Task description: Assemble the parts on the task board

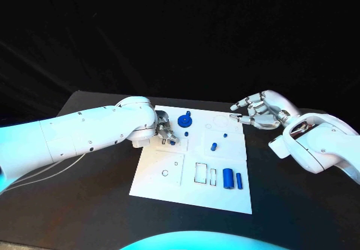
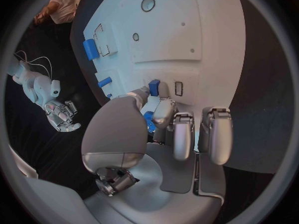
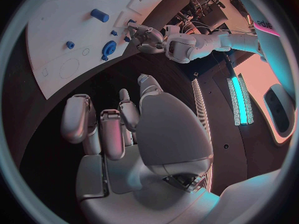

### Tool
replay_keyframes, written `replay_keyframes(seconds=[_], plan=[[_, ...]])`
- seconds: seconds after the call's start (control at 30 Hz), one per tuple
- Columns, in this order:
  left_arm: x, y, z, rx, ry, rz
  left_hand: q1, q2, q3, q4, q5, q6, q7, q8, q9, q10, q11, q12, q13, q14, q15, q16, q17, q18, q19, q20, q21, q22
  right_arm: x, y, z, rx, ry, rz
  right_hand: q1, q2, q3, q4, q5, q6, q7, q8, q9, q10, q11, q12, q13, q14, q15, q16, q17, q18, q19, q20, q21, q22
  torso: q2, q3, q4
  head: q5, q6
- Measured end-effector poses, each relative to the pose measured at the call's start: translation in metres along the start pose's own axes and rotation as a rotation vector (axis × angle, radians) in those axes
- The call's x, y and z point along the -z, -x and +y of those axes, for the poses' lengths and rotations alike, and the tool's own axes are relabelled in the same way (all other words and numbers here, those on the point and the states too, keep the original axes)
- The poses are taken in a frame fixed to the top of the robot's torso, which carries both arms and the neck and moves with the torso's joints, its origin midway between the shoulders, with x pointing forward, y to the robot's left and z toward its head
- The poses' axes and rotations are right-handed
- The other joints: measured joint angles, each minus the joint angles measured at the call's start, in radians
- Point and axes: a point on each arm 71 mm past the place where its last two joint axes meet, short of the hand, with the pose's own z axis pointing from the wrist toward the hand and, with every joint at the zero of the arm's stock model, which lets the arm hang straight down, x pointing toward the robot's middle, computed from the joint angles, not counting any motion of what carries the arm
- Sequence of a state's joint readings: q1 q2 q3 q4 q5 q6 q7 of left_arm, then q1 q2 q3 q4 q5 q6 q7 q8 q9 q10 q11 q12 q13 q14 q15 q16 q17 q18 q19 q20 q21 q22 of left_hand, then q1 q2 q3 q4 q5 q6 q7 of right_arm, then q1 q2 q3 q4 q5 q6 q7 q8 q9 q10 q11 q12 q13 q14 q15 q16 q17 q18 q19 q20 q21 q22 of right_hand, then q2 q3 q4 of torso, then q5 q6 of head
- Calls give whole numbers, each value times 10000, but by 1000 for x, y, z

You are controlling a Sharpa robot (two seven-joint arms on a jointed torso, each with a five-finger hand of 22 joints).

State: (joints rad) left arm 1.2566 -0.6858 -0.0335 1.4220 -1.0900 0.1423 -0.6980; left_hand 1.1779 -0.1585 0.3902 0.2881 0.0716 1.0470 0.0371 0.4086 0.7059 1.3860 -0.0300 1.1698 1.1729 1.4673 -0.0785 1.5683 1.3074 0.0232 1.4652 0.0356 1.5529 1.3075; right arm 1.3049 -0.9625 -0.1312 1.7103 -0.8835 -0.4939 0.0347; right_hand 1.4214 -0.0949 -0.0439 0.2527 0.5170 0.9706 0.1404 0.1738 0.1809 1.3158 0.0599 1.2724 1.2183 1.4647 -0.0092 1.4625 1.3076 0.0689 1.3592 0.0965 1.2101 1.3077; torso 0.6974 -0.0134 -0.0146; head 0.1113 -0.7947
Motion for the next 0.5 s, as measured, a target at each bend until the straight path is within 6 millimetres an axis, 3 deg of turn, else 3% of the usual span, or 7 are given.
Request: replay_keyframes(seconds=[0.3, 0.5], plan=[[0, 0, 0, -7, 7, 3, -595, 125, -796, 33, 0, 0, 0, 0, 30, 0, 0, 1, 1, 0, 0, 0, -1, 0, 0, 0, 0, -1, 0, 0, 0, 2, -5, -4, 0, 0, 0, 0, 0, 0, 0, 0, 8, 0, 0, 0, -1, 0, 0, 0, -1, 0, 0, 0, 0, -1, -5, 1, 1, -1, -8], [0, 0, 1, 6, 11, -11, -1022, 139, -1755, 36, 0, -1, 0, -1, 59, 0, 1, 40, 19, 0, 0, 0, -1, 0, 0, 0, 0, -1, 1, 1, 0, 5, -10, -9, 0, 0, 0, 0, 0, 0, 0, 0, 7, 0, 0, 0, -9, 0, 0, 0, -1, 0, 0, 0, 0, -2, -6, -1, 4, 2, 0]])
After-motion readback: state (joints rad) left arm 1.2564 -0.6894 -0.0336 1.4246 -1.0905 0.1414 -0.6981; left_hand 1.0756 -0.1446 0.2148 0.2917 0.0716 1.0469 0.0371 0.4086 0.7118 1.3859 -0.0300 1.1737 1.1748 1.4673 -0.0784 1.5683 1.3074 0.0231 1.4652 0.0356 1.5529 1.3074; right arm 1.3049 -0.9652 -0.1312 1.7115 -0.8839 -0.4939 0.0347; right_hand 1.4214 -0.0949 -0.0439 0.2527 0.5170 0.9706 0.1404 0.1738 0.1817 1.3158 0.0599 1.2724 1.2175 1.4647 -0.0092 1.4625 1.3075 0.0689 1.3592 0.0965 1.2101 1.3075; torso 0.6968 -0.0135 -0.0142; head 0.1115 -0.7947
